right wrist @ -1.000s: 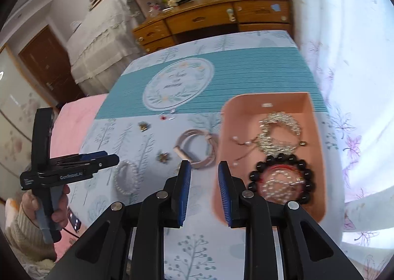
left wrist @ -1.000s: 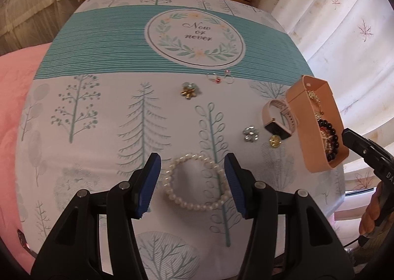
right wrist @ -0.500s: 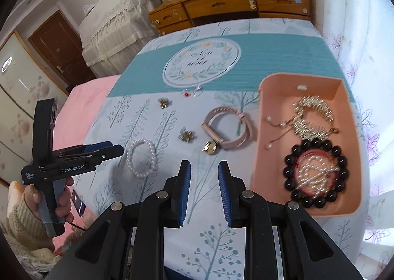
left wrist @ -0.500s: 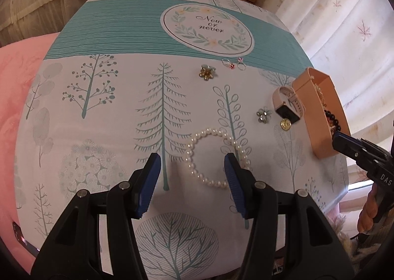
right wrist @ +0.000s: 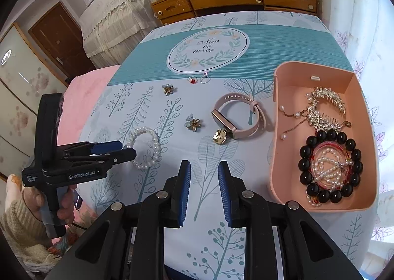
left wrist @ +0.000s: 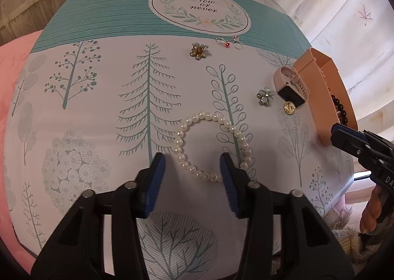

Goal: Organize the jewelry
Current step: 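Lower the left tool onto the white pearl bracelet and close it, then grasp the pink watch band with the right tool while the left tool holds the pearl bracelet, then carry the pearl bracelet and watch band into the pink box and open both tools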

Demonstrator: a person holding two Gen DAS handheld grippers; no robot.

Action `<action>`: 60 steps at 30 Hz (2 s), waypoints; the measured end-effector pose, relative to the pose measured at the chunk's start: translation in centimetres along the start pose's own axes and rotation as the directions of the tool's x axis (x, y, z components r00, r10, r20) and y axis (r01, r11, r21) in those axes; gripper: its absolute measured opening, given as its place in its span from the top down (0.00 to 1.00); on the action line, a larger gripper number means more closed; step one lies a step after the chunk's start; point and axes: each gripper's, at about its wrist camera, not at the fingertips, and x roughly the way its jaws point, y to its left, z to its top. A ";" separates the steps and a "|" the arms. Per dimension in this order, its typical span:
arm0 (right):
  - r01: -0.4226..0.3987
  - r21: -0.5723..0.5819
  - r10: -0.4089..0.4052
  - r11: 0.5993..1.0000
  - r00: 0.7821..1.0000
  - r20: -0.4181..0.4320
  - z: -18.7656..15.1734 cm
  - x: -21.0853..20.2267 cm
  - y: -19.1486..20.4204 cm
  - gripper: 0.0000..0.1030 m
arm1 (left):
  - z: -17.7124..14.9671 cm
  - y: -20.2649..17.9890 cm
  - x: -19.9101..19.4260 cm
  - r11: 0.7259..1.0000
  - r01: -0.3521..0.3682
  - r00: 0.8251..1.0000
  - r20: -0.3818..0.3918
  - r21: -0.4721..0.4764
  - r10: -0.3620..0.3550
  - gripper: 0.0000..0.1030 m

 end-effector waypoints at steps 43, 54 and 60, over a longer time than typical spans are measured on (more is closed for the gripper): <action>0.179 -0.211 -0.244 0.961 0.908 -0.342 13.8 10.7 -3.2 0.91 | 2.4 -0.4 1.1 0.995 -0.085 0.995 -0.038 0.061 0.087 0.94; 0.074 0.025 -0.073 0.997 0.997 -0.019 13.0 -2.2 -4.9 0.92 | 2.8 -0.5 1.3 0.996 -0.066 0.996 -0.056 0.059 0.069 0.95; 0.134 0.168 -0.155 0.977 0.980 0.121 10.5 -10.7 -9.2 0.92 | 3.2 -2.3 -1.7 0.997 -0.020 0.999 0.038 0.070 0.017 0.95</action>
